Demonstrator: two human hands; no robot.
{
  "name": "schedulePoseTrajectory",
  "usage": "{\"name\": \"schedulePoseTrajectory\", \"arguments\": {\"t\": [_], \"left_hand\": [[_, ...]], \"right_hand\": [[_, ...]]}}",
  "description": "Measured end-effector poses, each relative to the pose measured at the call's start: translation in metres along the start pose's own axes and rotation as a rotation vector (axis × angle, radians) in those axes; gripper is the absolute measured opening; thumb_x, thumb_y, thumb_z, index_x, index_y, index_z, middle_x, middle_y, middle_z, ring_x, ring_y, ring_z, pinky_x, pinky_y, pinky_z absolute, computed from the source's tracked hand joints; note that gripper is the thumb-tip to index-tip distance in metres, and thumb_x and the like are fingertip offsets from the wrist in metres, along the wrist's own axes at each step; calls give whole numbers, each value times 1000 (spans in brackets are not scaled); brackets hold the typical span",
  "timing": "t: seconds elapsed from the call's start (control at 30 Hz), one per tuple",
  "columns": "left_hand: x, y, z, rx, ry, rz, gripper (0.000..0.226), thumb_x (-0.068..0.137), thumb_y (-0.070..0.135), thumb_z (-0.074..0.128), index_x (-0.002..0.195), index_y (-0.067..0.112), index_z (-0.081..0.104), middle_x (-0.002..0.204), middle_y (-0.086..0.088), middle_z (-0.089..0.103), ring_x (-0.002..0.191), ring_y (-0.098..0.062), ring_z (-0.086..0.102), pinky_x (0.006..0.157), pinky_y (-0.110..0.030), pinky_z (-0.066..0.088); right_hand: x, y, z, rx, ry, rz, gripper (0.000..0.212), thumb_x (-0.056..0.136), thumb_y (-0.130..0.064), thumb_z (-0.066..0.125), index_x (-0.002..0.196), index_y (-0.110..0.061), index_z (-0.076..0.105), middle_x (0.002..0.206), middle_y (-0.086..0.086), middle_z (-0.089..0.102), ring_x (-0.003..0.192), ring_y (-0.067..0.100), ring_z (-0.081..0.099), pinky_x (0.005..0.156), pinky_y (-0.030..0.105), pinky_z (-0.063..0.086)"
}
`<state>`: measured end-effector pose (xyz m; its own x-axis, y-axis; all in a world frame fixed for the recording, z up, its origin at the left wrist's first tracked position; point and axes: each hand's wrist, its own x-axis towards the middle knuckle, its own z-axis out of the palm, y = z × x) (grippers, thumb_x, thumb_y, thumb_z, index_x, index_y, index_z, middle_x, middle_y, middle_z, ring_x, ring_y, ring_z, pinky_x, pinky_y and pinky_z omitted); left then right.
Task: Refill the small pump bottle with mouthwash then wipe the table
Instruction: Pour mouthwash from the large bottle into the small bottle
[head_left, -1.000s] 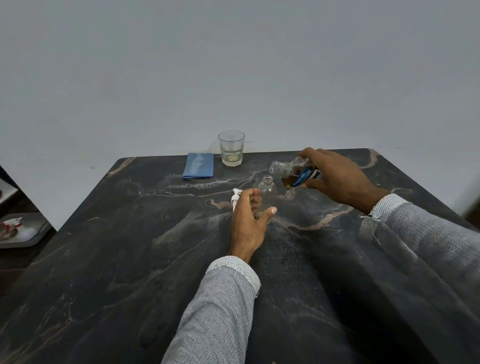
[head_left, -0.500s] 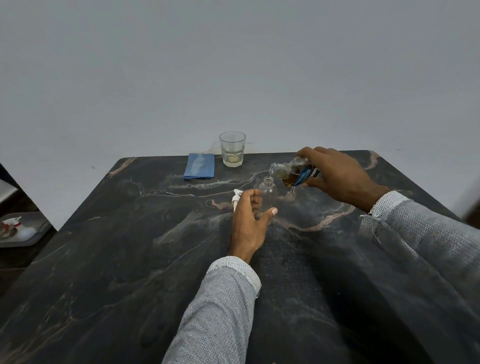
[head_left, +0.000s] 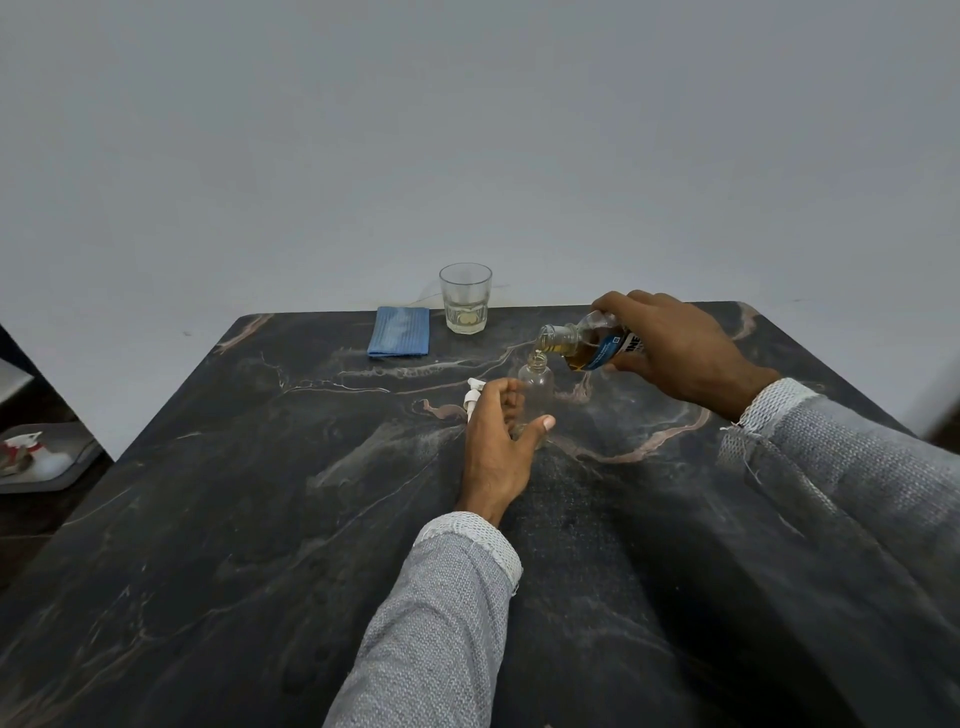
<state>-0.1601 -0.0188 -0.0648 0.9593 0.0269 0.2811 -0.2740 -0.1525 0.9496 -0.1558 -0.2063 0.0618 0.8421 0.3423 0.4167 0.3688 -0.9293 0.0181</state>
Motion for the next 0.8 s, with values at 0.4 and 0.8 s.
{"name": "schedulePoseTrajectory", "arguments": {"t": [0.4, 0.8], "left_hand": [[0, 0, -1, -4, -6, -11, 46, 81, 19, 76, 115, 30, 48, 115, 6, 58, 106, -7, 57, 78, -12, 46], [1, 0, 0, 6, 2, -3, 45, 81, 19, 76, 115, 31, 49, 114, 6, 58, 104, -8, 58, 76, -13, 46]], "right_hand": [[1, 2, -1, 0, 0, 4, 56, 80, -24, 76, 129, -17, 50, 118, 10, 64, 101, 28, 60, 79, 37, 48], [1, 2, -4, -14, -8, -7, 55, 80, -25, 76, 129, -17, 50, 117, 10, 64, 101, 28, 60, 80, 39, 49]]}}
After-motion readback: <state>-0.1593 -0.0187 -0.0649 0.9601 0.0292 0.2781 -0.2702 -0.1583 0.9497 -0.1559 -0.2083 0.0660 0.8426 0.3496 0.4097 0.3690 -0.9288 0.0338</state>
